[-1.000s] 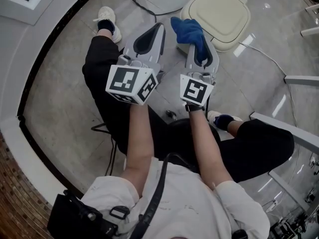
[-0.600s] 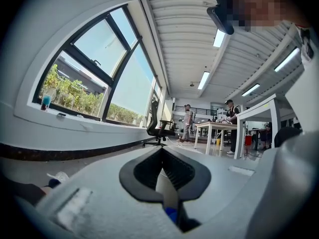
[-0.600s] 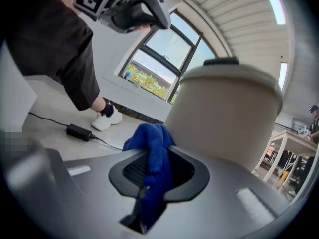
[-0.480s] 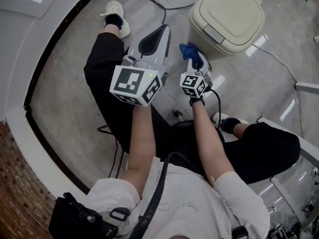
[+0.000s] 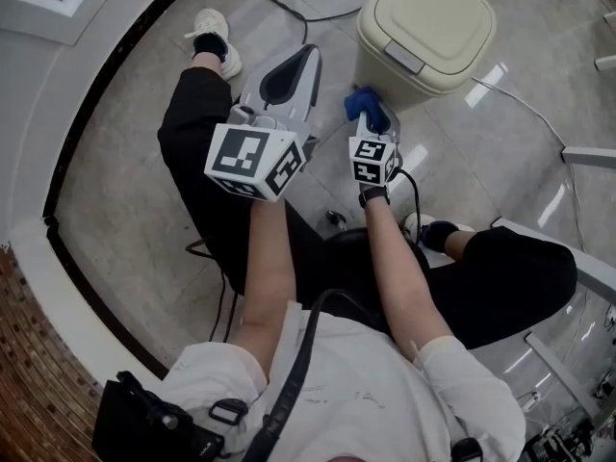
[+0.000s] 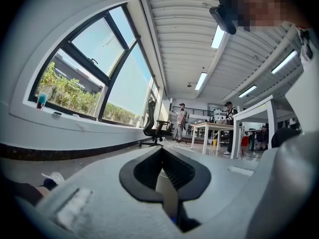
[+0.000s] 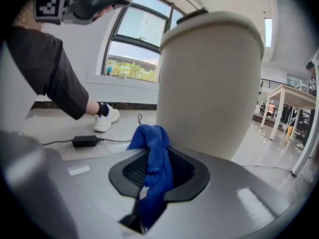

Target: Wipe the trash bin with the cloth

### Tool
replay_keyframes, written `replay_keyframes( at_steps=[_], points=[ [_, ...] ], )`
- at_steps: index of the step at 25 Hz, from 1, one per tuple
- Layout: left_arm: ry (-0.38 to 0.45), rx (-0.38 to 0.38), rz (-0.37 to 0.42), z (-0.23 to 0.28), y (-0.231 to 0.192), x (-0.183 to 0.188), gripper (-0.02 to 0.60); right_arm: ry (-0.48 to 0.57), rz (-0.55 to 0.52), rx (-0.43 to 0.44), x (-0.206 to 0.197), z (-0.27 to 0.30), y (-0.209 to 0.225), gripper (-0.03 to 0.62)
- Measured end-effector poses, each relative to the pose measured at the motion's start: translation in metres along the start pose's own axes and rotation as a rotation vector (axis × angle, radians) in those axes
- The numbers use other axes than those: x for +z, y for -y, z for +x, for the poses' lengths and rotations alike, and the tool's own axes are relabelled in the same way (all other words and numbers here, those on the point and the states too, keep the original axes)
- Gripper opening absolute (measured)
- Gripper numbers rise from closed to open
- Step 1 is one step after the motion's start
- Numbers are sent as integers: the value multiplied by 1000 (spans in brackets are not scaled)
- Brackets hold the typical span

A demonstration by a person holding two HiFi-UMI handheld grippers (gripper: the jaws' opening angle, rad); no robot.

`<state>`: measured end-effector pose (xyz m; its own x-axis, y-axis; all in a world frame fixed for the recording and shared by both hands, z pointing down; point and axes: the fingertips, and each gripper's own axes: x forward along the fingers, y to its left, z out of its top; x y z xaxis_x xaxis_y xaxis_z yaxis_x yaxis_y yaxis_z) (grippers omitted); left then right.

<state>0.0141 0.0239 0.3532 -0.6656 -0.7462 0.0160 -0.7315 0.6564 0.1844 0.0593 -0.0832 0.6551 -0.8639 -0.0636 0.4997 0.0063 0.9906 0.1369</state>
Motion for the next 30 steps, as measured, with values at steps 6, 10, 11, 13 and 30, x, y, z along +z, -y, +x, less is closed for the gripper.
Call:
replay_keyframes(
  at_steps=[6,10,11,13,30],
  points=[
    [33,-25,-2,0,13,14,0,422,127,-17,167,-114,33,69],
    [46,-43,3,3,22,19,0,643,163,-40,233,-168,63,69],
    [44,-49,4,4,24,19,0,651,176,-53,233,-169,67,69],
    [35,-57,6,7,26,16,0,604,185,-67,213,-154,69,69],
    [-46,-40,6,24,27,-17,0,39,443,-68,-39,9,75,69]
  ],
)
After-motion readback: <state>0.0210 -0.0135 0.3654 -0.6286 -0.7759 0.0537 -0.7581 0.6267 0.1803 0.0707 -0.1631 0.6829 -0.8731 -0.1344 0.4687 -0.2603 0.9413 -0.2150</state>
